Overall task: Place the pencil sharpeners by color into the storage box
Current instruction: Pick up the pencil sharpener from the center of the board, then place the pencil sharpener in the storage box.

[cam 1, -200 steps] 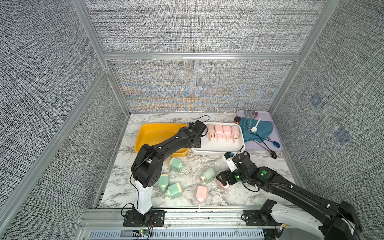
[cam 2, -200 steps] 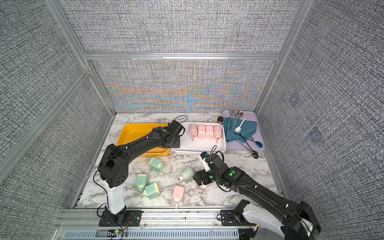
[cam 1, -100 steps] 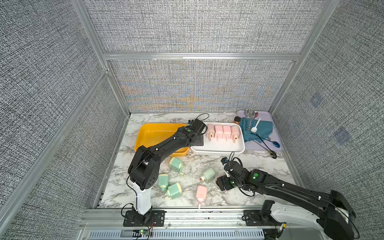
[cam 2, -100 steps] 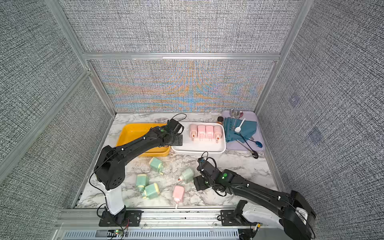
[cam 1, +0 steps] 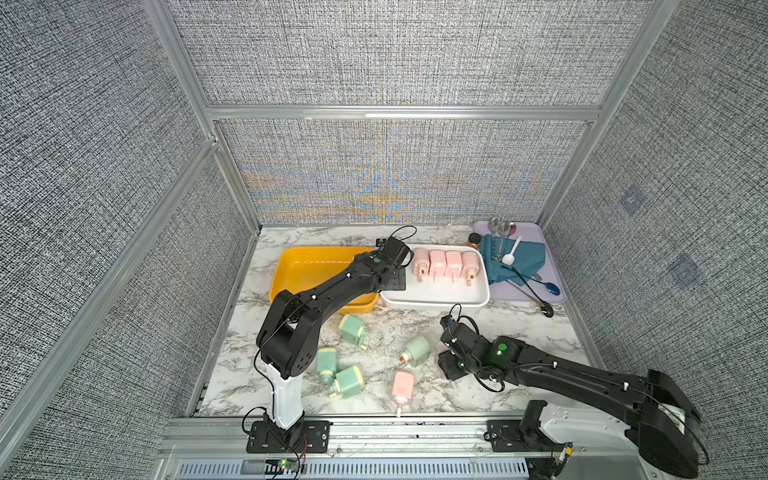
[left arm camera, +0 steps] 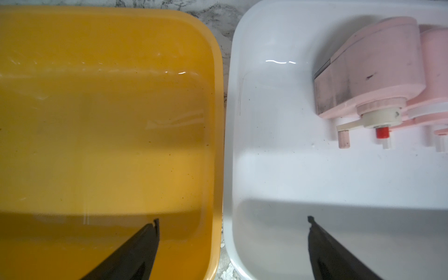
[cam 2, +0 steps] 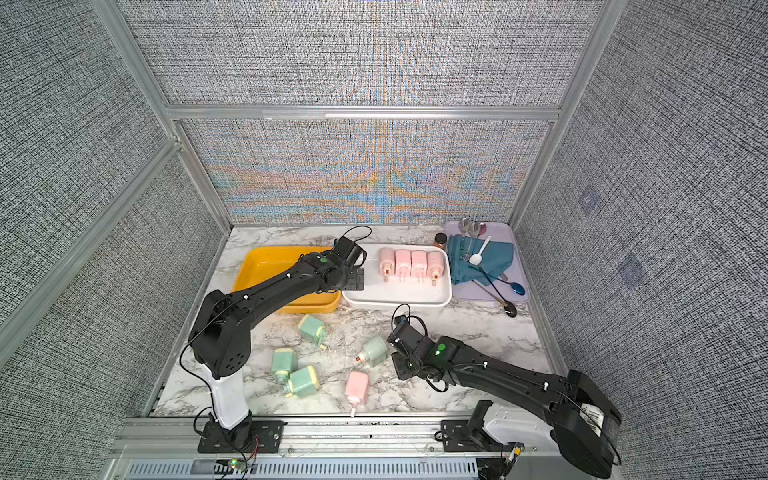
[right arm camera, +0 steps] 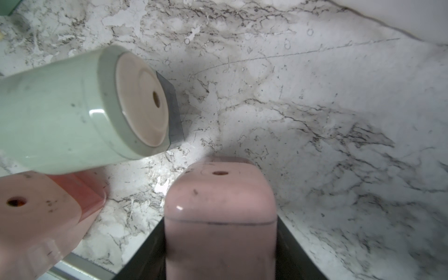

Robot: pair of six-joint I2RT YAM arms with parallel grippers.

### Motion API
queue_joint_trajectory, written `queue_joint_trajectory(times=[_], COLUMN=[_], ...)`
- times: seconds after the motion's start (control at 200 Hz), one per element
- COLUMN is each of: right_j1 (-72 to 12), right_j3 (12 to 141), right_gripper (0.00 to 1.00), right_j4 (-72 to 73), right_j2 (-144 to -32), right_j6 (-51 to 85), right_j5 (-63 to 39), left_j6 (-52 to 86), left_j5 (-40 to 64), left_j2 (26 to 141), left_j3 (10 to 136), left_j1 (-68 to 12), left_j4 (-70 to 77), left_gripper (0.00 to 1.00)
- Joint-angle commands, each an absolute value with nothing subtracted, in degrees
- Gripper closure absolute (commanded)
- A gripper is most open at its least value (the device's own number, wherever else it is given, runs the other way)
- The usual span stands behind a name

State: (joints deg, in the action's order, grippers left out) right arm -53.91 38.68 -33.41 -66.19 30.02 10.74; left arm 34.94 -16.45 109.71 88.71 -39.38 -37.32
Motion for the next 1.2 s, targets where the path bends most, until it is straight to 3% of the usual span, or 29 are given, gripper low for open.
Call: queue_joint_trajectory(times=[0.0, 0.27, 0.565, 0.856, 1.196], right_j1=[-53.8, -50.3, -42.7, -37.9, -34.9], right_j3=[40.2, 45.4, 53.9, 62.3, 80.3], right_gripper=[0.48, 0.49, 0.52, 0.52, 0.52], right_j4=[-36.2, -37.2, -23.5, -6.9, -8.0], right_j2=[-66.5, -65.2, -65.2, -76.9, -99.2], right_j6=[30.9, 27.3, 17.1, 9.3, 11.1], right_j5=[14.1, 16.4, 17.6, 11.9, 10.9], left_j6=[35.4, 37.3, 39.7, 41.7, 40.5], left_j5=[-15.9, -14.5, -14.1, -9.6, -8.3], left_j2=[110.0, 110.0, 110.3, 109.8, 110.3], left_j3=[88.9, 87.4, 86.2, 84.2, 83.9], left_j1=[-38.9, -38.2, -36.2, -33.6, -32.9], left_j4=[-36.4, -35.2, -35.8, -33.0, -33.3], left_gripper=[0.00, 0.00, 0.00, 0.00, 0.00])
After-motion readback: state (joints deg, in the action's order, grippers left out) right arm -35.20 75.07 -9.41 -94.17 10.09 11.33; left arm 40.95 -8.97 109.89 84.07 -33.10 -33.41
